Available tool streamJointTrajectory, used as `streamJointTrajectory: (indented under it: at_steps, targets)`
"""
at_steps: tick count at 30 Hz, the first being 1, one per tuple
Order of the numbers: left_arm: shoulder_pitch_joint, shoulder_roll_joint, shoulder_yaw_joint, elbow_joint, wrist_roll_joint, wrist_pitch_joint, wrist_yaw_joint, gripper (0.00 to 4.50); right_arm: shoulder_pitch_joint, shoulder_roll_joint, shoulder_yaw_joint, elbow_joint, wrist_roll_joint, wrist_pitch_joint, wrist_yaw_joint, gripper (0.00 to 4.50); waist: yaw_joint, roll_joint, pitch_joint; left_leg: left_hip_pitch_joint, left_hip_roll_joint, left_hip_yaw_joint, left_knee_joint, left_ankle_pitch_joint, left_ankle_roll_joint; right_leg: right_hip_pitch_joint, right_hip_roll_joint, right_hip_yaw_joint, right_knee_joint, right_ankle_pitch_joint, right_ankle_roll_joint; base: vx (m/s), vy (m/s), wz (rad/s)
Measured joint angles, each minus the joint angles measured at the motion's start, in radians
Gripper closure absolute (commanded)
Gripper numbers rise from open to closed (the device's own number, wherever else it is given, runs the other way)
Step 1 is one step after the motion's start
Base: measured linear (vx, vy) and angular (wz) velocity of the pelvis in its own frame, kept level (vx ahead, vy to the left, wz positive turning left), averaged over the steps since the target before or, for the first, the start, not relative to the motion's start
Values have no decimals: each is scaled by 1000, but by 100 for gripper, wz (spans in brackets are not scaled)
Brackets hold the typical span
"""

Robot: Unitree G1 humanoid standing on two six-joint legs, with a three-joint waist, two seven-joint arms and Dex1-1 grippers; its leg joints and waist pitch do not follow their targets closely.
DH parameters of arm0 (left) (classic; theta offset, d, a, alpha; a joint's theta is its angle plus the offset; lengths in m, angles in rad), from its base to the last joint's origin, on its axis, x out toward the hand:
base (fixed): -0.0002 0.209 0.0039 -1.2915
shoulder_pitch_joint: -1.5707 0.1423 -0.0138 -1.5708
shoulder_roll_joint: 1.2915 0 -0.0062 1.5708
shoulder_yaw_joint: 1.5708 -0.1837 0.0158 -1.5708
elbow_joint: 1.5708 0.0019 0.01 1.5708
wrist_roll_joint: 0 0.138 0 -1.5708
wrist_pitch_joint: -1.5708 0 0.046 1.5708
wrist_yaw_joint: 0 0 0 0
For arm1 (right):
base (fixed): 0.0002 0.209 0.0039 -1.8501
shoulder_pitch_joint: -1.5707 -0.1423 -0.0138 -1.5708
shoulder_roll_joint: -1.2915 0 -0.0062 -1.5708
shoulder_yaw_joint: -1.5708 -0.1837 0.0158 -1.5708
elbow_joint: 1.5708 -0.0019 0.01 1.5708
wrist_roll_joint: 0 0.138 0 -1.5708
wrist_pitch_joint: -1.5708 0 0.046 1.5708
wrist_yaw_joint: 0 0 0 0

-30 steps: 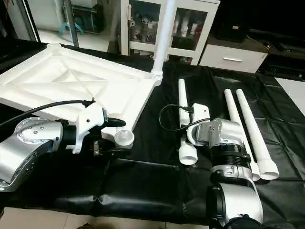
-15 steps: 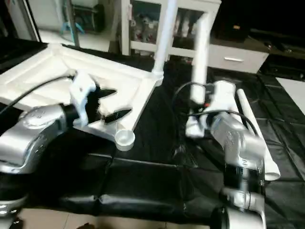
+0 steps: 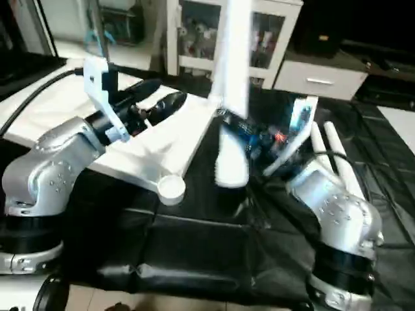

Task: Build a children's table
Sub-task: Pick table leg

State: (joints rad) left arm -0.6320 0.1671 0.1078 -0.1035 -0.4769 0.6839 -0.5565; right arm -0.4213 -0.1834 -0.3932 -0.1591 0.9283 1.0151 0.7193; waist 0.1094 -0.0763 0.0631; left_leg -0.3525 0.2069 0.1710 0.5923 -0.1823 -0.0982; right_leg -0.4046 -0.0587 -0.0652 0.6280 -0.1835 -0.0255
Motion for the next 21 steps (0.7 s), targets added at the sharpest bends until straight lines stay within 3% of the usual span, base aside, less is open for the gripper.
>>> streamJointTrajectory:
  at_steps: [9, 16, 21]
  targets:
    - [-45, -71, 34, -36, -152, 96, 5, 0, 3, -40, 57, -2, 43, 31, 51, 267, 9, -2, -1, -1, 0, 0, 0, 0, 0, 0, 0, -1, -1, -3, 5, 0, 0, 0]
    - [-49, -101, 61, -26, -292, 230, 2, 0, 50, -98, 184, -57, 16, 32, 102, 267, 16, -3, -1, -4, 0, -1, 0, 0, 1, 0, 0, -2, -3, -3, 6, 0, 0, 0]
    - [-49, -96, 72, -12, -334, 255, 1, 0, 50, -123, 208, -63, 2, 25, 120, 267, 24, -3, -1, -4, 0, -2, 0, 0, 1, 0, 0, -2, -4, -3, 7, 0, 0, 0]
